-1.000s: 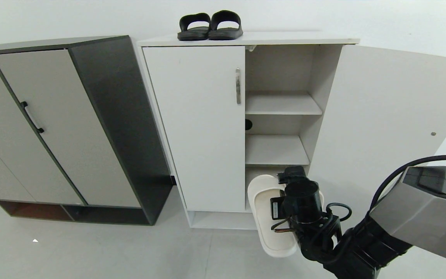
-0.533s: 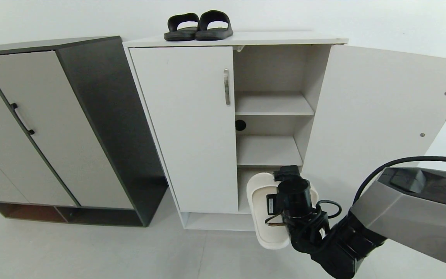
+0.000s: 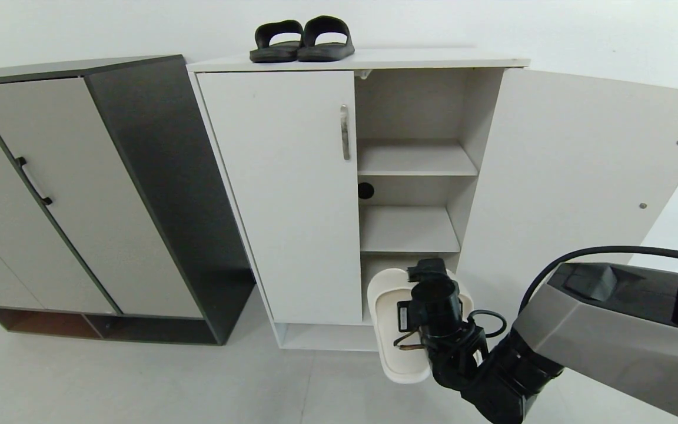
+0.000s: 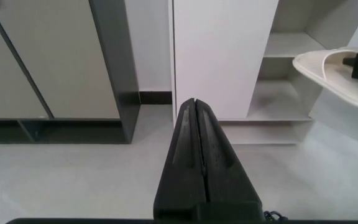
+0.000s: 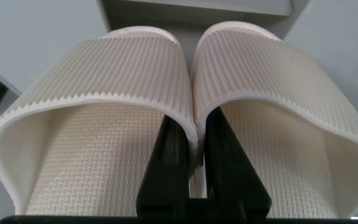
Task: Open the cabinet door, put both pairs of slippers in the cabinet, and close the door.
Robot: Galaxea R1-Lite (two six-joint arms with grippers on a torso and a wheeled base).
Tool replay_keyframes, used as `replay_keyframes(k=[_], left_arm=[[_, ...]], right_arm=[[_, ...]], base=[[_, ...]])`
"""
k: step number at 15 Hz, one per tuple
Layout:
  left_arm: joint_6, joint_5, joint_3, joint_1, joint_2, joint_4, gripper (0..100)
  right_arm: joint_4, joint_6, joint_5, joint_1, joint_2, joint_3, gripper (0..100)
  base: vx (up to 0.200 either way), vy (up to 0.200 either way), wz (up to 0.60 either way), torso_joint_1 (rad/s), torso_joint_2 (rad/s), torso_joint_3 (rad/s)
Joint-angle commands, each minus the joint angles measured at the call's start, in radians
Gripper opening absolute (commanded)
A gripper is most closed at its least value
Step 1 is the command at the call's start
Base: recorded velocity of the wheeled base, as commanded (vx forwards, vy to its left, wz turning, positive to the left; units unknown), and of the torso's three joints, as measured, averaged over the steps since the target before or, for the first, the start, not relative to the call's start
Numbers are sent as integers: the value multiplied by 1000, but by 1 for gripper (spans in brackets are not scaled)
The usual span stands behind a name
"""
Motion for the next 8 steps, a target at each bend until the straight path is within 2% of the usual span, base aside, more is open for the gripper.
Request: replay_keyframes(k=[1, 4, 7, 8], left_arm=[[0, 0, 0, 0, 2, 0, 0], [0, 0, 0, 0, 2, 0, 0], [0, 0, 0, 0, 2, 0, 0], [0, 0, 0, 0, 2, 0, 0]], right_arm=[[0, 0, 0, 1, 3, -1, 0], [-1, 0, -2, 1, 9, -1, 0], [-23, -4, -17, 1, 2, -1, 0], [-69, -13, -26, 1, 0, 1, 0]], base=[[0, 0, 0, 0, 0, 0], [0, 0, 0, 0, 0, 0], [0, 0, 0, 6, 1, -152], [0, 0, 0, 2, 2, -178]])
